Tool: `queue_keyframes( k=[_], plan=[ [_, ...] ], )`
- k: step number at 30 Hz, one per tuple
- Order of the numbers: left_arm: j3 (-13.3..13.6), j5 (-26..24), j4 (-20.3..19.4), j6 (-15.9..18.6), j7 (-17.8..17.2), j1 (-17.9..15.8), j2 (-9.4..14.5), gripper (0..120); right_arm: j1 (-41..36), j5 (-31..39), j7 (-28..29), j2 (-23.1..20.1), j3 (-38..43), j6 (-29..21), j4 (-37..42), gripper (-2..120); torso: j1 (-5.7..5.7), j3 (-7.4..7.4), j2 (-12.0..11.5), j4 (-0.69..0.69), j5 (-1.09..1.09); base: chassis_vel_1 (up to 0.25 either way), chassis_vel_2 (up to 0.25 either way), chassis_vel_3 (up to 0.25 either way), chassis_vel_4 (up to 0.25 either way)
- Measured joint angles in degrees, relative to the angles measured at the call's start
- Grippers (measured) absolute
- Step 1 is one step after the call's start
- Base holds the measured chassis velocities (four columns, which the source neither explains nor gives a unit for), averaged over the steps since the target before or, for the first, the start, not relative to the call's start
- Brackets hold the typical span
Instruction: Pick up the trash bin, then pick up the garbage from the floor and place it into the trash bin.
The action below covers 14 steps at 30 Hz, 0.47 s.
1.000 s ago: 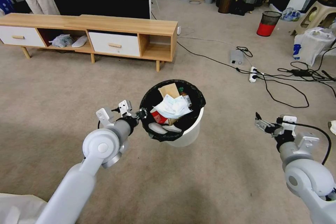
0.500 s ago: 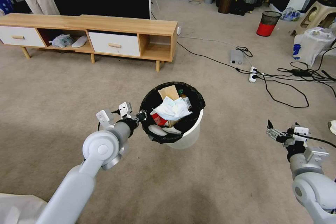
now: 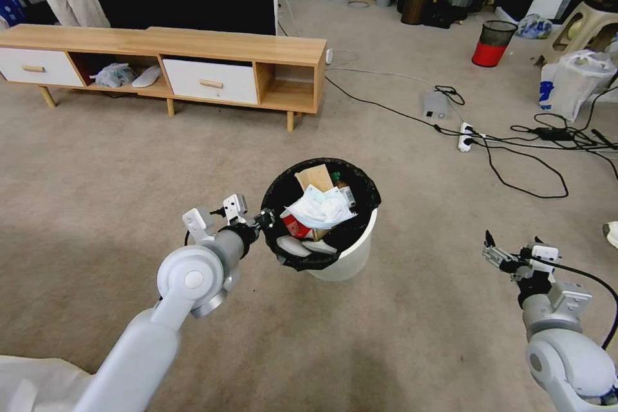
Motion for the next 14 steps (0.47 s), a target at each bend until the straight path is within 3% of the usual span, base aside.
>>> queue_keyframes(
  k=[14],
  plan=[
    [-0.4, 0.0, 0.3, -0.1, 0.2, -0.1, 0.2, 3, 1.0, -0.2, -0.3, 1.1, -0.7, 0.3, -0.5, 100, 0.0, 0.0, 0.0, 0.0, 0.0, 0.0, 0.0, 0.0, 0.0]
  ],
)
